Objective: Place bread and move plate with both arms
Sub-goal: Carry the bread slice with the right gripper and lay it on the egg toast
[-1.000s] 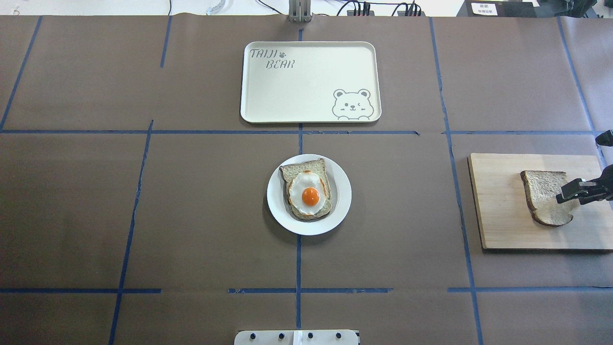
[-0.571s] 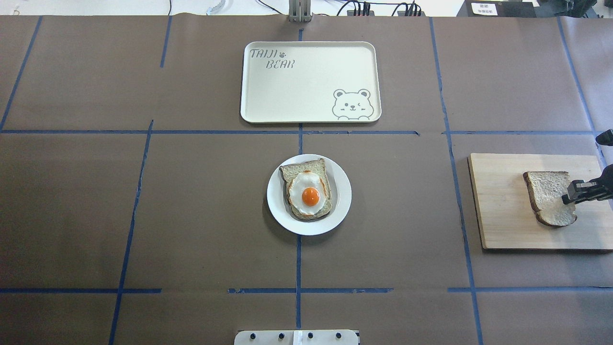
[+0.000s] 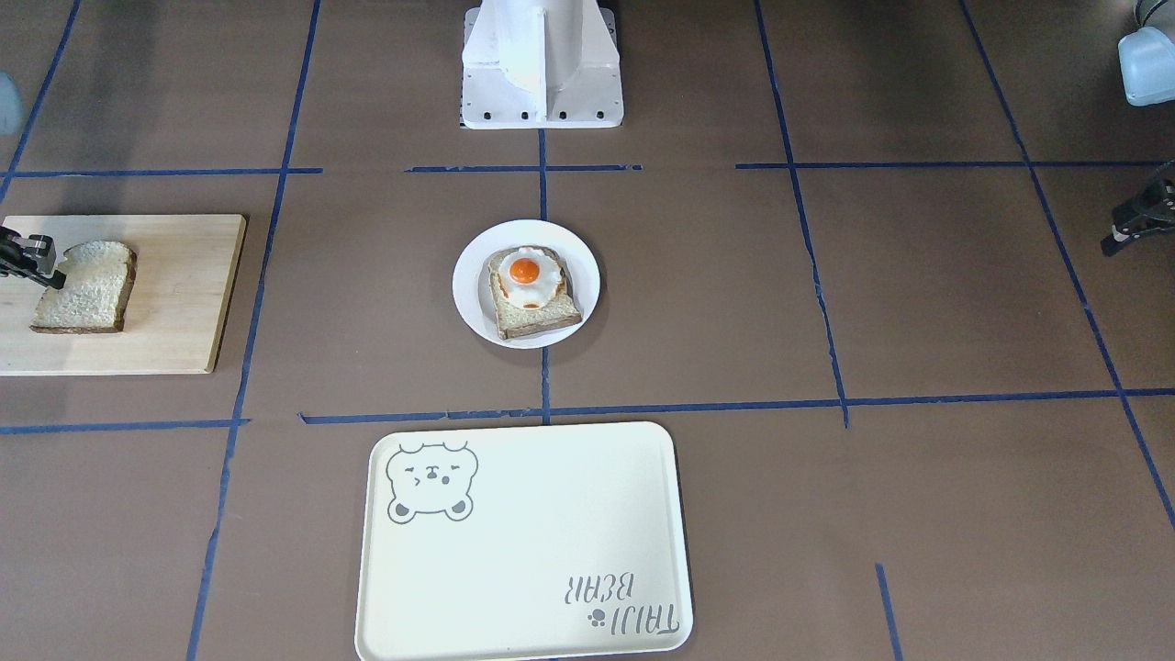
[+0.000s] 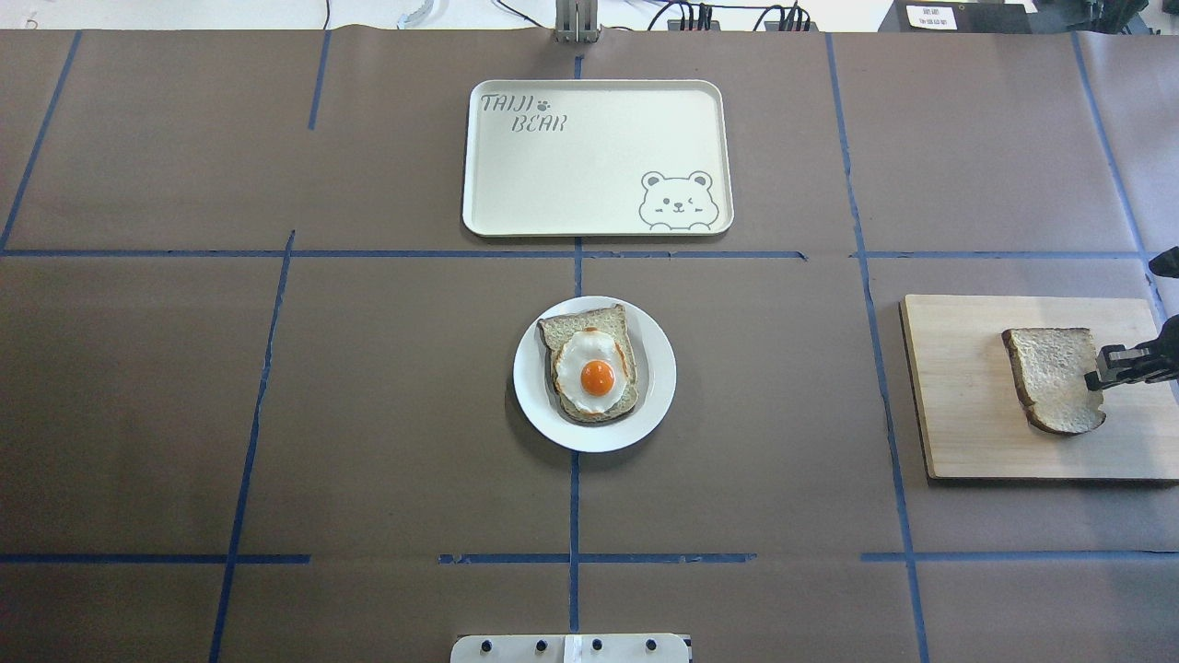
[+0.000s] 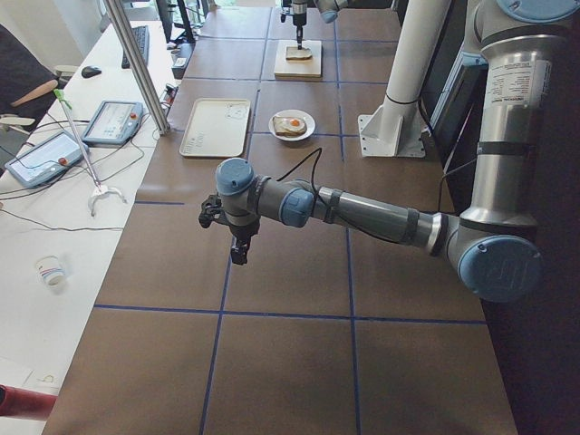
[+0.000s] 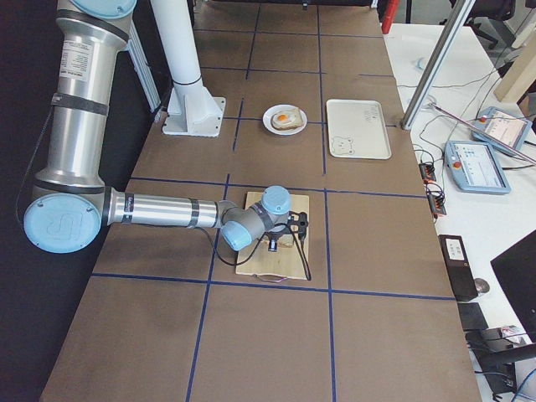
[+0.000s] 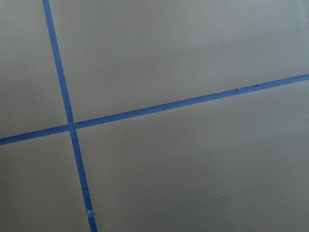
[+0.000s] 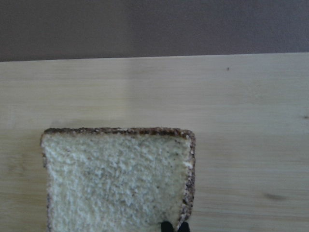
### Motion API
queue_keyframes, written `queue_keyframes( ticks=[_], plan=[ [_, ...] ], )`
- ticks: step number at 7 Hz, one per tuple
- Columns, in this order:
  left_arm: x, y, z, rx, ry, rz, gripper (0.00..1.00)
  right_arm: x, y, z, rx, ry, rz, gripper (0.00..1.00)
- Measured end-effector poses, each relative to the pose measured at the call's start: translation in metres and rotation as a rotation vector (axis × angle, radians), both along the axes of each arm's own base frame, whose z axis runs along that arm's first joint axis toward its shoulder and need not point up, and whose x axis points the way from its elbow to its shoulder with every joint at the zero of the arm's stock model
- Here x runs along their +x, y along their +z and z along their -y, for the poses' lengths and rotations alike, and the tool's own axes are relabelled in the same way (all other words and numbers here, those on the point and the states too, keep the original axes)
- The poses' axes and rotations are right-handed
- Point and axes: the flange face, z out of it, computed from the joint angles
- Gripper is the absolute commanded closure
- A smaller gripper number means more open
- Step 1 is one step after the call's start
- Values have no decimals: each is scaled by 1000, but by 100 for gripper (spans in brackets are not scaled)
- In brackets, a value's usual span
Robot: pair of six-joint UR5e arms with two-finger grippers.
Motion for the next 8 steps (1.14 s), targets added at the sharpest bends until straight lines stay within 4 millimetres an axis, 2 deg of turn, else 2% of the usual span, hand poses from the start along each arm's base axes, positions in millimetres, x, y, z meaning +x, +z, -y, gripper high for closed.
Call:
queue_keyframes(
  ticks=[3, 4, 5, 6, 7, 8],
  plan=[
    [0, -4, 0, 7, -2, -2, 0, 20, -61, -5, 55, -3, 123, 100],
    [0, -5, 0, 7, -2, -1, 0, 21, -86, 3, 77, 4, 161, 100],
    [0, -4, 0, 6, -3, -2, 0, 13, -119, 21, 87, 31, 201, 100],
    [0, -4, 0, 5, -3, -2, 0, -10, -169, 49, 70, 69, 258, 100],
    [0, -4, 0, 4, -3, -2, 0, -51, -228, 71, 39, 83, 321, 100],
    [0, -5, 0, 4, -4, -2, 0, -106, -286, 82, 26, 80, 369, 100]
  ],
)
